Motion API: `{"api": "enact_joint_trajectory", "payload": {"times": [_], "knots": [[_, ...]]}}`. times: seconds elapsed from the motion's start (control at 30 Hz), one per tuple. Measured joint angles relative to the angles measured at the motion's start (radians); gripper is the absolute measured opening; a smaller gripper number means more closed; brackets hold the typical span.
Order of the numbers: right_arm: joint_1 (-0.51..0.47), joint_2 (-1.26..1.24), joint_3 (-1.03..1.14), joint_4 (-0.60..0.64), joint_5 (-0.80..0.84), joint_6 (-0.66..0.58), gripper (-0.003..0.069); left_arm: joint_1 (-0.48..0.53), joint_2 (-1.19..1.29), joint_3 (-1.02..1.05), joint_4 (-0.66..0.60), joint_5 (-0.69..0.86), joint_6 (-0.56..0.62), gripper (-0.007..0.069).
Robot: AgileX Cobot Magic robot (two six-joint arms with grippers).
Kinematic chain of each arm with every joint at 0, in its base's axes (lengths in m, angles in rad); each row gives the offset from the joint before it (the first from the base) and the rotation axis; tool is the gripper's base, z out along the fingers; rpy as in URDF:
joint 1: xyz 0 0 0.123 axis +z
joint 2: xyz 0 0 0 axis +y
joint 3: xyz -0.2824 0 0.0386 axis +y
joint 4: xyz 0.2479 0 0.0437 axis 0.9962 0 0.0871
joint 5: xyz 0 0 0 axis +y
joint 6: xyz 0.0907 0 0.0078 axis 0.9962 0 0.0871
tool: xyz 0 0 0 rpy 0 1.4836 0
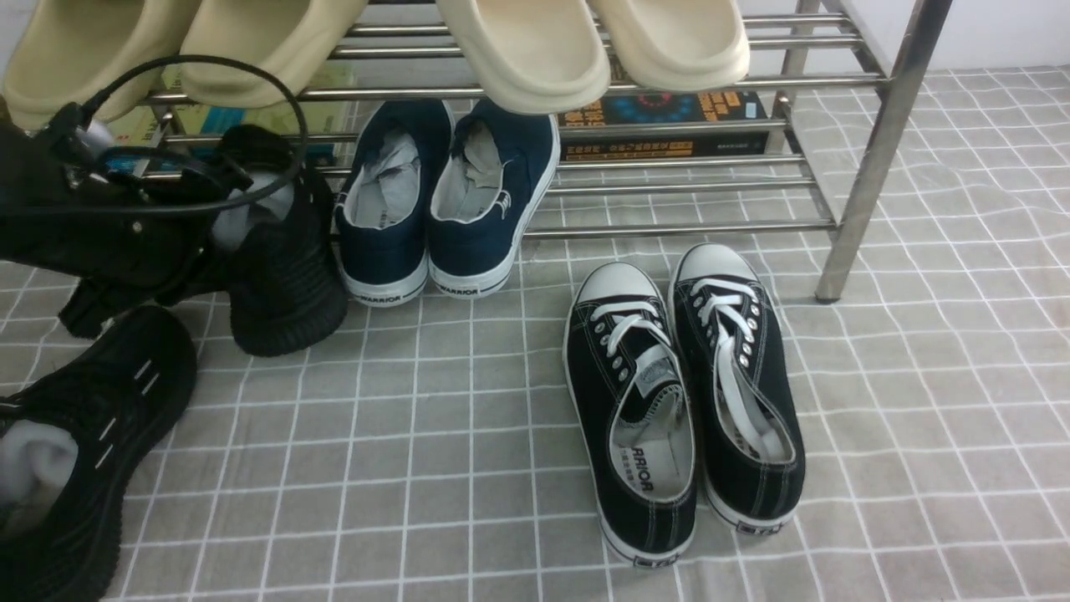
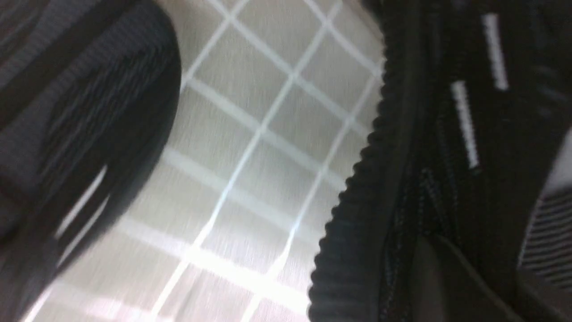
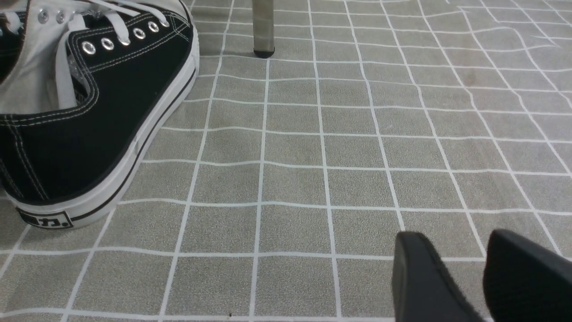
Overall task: Take the shoes off the shelf with your hand from the grey coffee tablecloth.
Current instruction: 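Set the held shoe down on the floor in front of the rack with the left gripper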
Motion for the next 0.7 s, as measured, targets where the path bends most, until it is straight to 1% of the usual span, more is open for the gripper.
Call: {"api": "enact_joint_trajectory", "payload": {"times": [0.03,0.07,0.17,0.27,0.4,0.5,0.7], "knots": [[0.000,0.000,0.000,0.000,0.000,0.000,0.0238,0.000,-0.048,0.003,0.054,0.077,-0.029,0.0011],[0.000,0.000,0.000,0.000,0.000,0.000,0.0238,0.000,-0.048,0.004,0.054,0.077,-0.029,0.0011],[0.000,0.000,0.000,0.000,0.000,0.000,0.0238,0.000,-0.131,0.031,0.181,0.178,-0.092,0.0011],[0.000,0.000,0.000,0.000,0.000,0.000,0.0238,0.000,-0.185,0.067,0.261,0.258,-0.114,0.0012],[0.000,0.000,0.000,0.000,0.000,0.000,0.0238,0.000,-0.232,0.128,0.290,0.293,-0.121,0.0012],[0.000,0.000,0.000,0.000,0.000,0.000,0.0239,0.000,-0.242,0.183,0.289,0.294,-0.118,0.0013],[0.000,0.000,0.000,-0.001,0.000,0.000,0.0238,0.000,-0.242,0.277,0.270,0.255,-0.055,0.0013]]}}
